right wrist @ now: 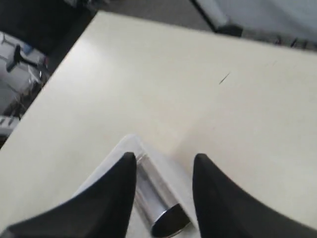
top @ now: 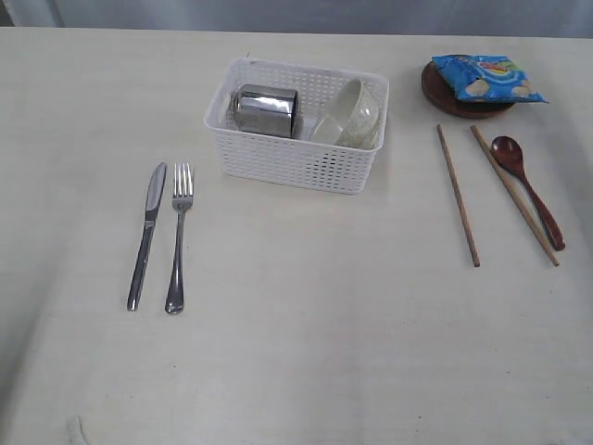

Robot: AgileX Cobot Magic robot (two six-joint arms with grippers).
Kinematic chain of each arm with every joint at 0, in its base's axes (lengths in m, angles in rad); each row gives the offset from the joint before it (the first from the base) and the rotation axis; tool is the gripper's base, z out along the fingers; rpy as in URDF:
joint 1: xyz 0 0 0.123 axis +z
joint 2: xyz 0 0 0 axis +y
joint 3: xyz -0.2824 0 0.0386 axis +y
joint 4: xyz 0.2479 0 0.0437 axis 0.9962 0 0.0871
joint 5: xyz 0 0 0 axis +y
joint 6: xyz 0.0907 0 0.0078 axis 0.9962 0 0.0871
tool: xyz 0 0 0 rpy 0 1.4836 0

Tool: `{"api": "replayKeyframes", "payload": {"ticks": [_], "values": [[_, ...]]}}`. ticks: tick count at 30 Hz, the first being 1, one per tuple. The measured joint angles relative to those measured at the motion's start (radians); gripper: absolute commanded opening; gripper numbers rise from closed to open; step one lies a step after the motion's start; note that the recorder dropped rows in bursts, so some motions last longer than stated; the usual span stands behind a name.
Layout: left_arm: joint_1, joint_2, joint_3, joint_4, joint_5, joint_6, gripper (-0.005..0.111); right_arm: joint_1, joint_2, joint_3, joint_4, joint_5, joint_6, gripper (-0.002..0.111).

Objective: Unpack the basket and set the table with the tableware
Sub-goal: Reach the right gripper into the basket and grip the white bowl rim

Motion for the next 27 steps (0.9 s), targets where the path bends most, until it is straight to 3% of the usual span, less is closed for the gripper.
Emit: {"api": "replayKeyframes", "payload": {"ticks": [7,18,27], "values": [[0.000,0.000,0.000,0.000,0.000,0.000,0.000,0.214,-0.006,0.000,-0.281,0.017,0.229,0.041],[0.000,0.000,0.000,0.000,0.000,0.000,0.000,0.387,-0.207,0.000,-0.919,0.021,0.602,0.041],[0.000,0.000,0.000,0.000,0.000,0.000,0.000,0.425,-0.257,0.085,-1.045,0.018,0.755,0.041]]}}
